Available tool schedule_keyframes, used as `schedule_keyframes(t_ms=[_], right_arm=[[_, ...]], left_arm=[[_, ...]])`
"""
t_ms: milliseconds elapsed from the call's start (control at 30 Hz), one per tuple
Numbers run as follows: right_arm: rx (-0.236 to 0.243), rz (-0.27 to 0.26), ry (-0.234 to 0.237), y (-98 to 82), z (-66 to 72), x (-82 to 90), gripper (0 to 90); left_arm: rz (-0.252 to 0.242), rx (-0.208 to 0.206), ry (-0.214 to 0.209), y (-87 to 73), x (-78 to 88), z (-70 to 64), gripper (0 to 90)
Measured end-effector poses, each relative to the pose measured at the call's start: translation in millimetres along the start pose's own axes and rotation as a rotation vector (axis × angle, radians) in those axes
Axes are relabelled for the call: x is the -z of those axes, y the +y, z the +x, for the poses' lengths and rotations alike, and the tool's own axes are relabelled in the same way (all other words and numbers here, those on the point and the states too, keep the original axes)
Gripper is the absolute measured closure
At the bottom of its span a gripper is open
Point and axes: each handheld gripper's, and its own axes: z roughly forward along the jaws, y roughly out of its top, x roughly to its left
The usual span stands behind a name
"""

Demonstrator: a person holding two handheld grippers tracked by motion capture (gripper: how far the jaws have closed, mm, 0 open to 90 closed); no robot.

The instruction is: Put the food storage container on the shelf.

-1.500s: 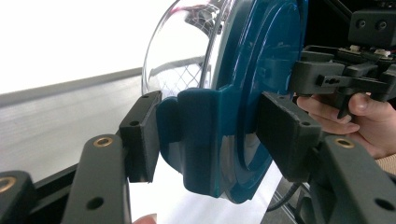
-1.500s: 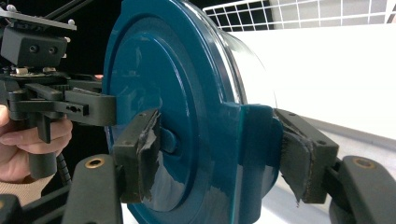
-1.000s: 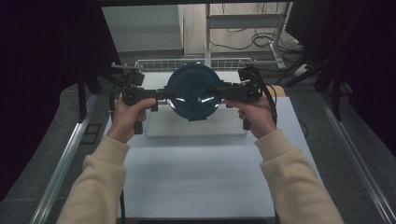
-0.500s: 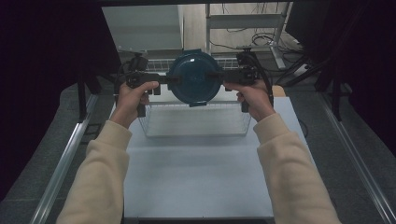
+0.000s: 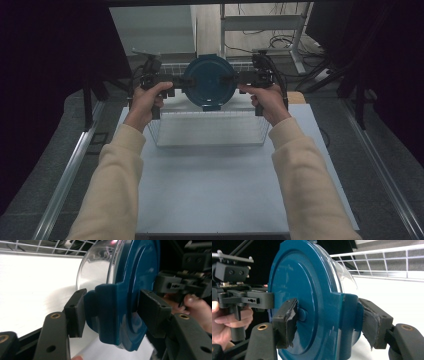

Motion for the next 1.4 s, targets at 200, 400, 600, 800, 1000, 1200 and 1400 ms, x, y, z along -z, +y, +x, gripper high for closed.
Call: schedule_keyframes(t_ms=[200,400,600,800,1000,1200,1400], right_arm=[[-0.134,-0.009,0.000,3.8,-13.0,-5.8,34.1],[-0.278,-0.006,-0.003,4.7,-27.8,-12.5,34.1],[-0.342,-0.021,-0.018,3.1,-33.9,-16.8,34.2],[-0.311,-0.026,-0.016,1.4,-32.8,-16.1,23.1],[-0.118,-0.159,-0.103,0.7,-10.4,4.2,11.5],[0.103,-0.154,-0.159,-13.9,8.5,33.1,10.6],[0.204,-0.117,-0.149,-43.9,12.5,53.3,12.9]], left_arm=[[-0.019,0.083,-0.006,3.4,-10.1,6.7,40.5],[-0.014,0.140,-0.032,4.9,-18.9,17.0,38.2],[-0.028,0.164,-0.052,4.0,-24.1,24.3,36.4],[-0.059,0.109,-0.005,1.1,-21.8,17.8,27.6],[-0.116,0.008,0.064,-5.4,0.4,-0.4,18.2],[-0.117,-0.117,0.114,-30.1,24.5,-22.0,20.5],[-0.118,-0.221,0.165,-69.8,41.2,-31.1,23.7]])
